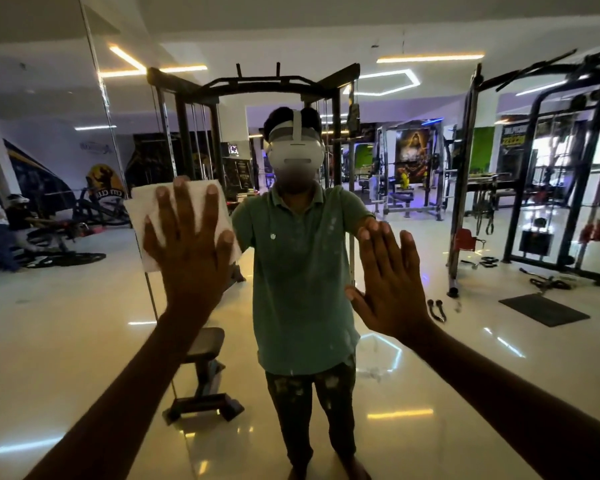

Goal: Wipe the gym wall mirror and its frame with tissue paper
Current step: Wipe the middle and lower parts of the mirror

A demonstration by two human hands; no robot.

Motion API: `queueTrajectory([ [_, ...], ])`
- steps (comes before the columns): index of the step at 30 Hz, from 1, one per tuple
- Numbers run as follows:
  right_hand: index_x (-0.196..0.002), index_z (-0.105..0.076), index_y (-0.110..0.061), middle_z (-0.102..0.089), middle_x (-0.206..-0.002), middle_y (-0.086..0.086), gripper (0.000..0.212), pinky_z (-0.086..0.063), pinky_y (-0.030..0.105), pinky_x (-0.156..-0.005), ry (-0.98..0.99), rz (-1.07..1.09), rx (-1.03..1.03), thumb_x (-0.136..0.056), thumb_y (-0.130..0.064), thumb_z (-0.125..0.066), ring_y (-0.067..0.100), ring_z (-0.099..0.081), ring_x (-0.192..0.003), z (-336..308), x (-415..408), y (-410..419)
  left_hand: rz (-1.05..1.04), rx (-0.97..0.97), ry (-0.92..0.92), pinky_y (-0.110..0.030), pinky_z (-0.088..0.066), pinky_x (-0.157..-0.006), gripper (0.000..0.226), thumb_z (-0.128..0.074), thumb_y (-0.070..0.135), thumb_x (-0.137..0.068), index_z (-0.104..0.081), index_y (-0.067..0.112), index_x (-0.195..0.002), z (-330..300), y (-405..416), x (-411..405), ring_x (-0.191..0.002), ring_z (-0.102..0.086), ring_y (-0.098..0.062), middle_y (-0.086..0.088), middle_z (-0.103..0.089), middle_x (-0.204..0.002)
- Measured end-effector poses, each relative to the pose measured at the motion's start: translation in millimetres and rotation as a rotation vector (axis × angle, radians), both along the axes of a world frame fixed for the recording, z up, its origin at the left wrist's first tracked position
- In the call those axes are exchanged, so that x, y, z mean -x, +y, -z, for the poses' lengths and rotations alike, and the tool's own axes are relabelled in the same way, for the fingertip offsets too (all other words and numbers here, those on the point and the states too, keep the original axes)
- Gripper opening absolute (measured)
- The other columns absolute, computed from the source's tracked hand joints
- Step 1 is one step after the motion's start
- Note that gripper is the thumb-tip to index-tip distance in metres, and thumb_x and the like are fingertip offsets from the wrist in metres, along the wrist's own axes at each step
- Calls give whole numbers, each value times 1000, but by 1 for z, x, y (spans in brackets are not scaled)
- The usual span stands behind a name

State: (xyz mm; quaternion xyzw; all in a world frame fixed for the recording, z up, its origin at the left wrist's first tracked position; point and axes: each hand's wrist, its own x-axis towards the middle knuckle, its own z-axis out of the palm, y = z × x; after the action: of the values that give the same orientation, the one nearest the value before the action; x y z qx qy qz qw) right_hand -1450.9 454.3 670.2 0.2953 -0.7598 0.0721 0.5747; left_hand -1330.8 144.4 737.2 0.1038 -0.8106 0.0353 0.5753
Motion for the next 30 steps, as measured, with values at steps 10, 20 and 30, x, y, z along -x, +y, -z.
queueTrajectory([
  [10, -160, -18, 8, -8, -171, 28, 96, -5, 57, -130, -28, 28, 27, -98, -63, -37, 43, -8, -160, -2, -6, 7, 140, 432, -148, -60, 1, -123, 67, -24, 55, -107, -1, 32, -166, -12, 135, 53, -158, 6, -36, -12, -1, -174],
  [20, -161, -16, 7, -10, -170, 30, 95, -5, 63, -128, -12, 72, 129, -99, -64, -29, 49, -8, -158, 6, -1, 27, -1, 38, -33, -65, -4, -122, 67, -6, 58, -106, 9, 30, -164, 2, 117, 38, -158, 0, -43, -16, 6, -172],
  [30, -160, -22, 7, -11, -171, 27, 98, -3, 59, -129, -71, 21, 133, -99, -69, -25, 45, -7, -159, 8, 5, 34, 41, 329, -148, -61, 1, -125, 70, -35, 52, -106, -9, 28, -166, 19, 83, 23, -159, 4, -37, -13, 0, -173],
])
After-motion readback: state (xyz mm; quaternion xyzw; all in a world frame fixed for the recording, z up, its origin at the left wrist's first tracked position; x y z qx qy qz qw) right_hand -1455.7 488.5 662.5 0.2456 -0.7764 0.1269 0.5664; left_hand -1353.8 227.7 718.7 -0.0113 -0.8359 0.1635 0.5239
